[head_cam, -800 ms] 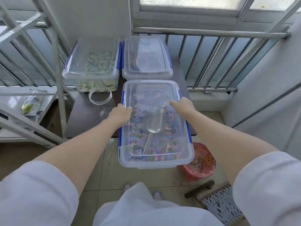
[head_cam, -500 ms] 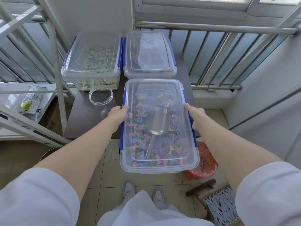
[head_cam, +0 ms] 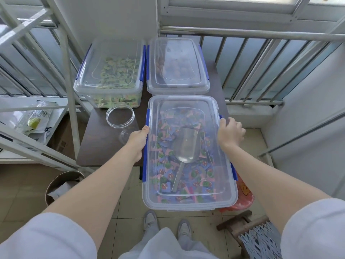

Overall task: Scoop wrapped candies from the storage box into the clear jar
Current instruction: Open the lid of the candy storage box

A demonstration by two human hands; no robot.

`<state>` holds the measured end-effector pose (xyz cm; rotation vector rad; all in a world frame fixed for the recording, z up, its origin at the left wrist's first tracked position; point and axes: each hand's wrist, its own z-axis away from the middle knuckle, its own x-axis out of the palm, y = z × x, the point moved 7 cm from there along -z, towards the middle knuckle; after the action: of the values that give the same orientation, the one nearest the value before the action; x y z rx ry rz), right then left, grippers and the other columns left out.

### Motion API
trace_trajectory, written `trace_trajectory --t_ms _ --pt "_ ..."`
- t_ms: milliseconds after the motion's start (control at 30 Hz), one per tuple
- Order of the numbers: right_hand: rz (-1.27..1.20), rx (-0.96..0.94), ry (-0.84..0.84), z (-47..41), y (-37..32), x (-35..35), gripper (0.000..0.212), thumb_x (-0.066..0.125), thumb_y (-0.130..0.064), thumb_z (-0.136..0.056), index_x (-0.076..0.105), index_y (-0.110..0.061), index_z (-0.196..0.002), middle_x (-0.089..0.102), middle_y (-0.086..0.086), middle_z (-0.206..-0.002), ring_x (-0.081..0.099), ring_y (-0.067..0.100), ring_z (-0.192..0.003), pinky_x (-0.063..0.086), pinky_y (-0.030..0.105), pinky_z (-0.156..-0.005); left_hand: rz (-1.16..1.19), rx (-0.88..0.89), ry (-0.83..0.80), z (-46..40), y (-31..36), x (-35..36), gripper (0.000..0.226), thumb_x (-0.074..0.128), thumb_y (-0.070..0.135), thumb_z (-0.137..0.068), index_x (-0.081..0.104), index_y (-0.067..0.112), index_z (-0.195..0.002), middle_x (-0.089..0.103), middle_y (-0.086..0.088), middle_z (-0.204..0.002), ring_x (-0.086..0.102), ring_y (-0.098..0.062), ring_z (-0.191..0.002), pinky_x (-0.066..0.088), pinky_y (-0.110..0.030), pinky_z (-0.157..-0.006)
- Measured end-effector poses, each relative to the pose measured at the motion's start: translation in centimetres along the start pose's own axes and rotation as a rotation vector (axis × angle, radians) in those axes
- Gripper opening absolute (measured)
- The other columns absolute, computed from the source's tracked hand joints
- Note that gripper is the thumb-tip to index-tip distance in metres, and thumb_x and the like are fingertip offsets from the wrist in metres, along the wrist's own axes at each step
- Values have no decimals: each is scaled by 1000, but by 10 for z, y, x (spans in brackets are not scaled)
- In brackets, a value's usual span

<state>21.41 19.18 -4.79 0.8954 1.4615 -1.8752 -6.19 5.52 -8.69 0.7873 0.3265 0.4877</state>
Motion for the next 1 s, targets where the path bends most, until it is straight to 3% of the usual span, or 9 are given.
trace_trajectory --t_ms 100,200,400,533,600,700,767,833,1000 --pt "103 -258 -54 11 -26 15 55 38 -42 -97 40 -5 -138 42 16 -140 37 33 -126 35 45 -101 -124 8 81 5 4 -2 52 33 47 -98 59 5 -115 65 -15 -106 62 -31 -96 51 -43 -87" --pt "120 -226 -111 7 -22 23 53 35 -36 -99 33 -2 -141 42 20 -138 38 36 -125 37 47 -99 -316 43 132 5 13 -3 54 24 38 -101 52 1 -128 58 -21 -123 55 -37 -111 44 -45 -99" --pt "65 -215 -76 6 -22 18 32 31 -24 -101 48 1 -113 50 21 -122 43 36 -111 35 42 -90 -691 67 228 4 26 -6 39 30 0 -96 48 -9 -129 50 -25 -136 50 -39 -125 41 -38 -96" --pt "160 -110 -34 7 -16 8 45 36 -37 -98 54 1 -116 50 18 -125 43 36 -115 39 45 -93 -631 178 242 17 43 -1 44 25 12 -100 38 -6 -138 44 -25 -141 43 -39 -127 35 -41 -98" --pt "148 -61 -33 7 -10 5 40 38 -38 -94 57 -3 -95 52 17 -115 49 35 -105 43 44 -84 -674 305 231 22 52 3 38 28 10 -99 50 -10 -123 53 -27 -128 49 -39 -117 37 -41 -89" --pt "122 -26 -53 6 -5 2 37 40 -36 -91 36 -13 -62 49 13 -93 46 28 -81 37 36 -68 -805 293 206 23 44 6 41 32 19 -98 61 -10 -105 63 -27 -105 57 -40 -102 35 -35 -73" --pt "133 -26 -70 7 -7 1 36 39 -34 -93 42 -10 -66 52 15 -94 48 29 -81 37 36 -68 -867 298 206 26 43 10 39 35 20 -97 62 -8 -100 64 -25 -101 58 -38 -95 34 -33 -70" --pt "141 -29 -67 8 -11 -3 36 39 -34 -95 55 -3 -84 56 18 -102 56 34 -89 40 37 -71 -905 306 233 31 48 11 37 38 20 -95 62 -7 -103 66 -24 -106 60 -37 -98 35 -34 -69" --pt "-26 -36 -32 7 -24 -23 35 39 -37 -92 45 -10 -72 52 14 -97 51 30 -82 38 37 -70 -818 354 289 42 64 10 45 37 32 -95 49 -1 -123 58 -23 -120 54 -40 -110 40 -40 -82"
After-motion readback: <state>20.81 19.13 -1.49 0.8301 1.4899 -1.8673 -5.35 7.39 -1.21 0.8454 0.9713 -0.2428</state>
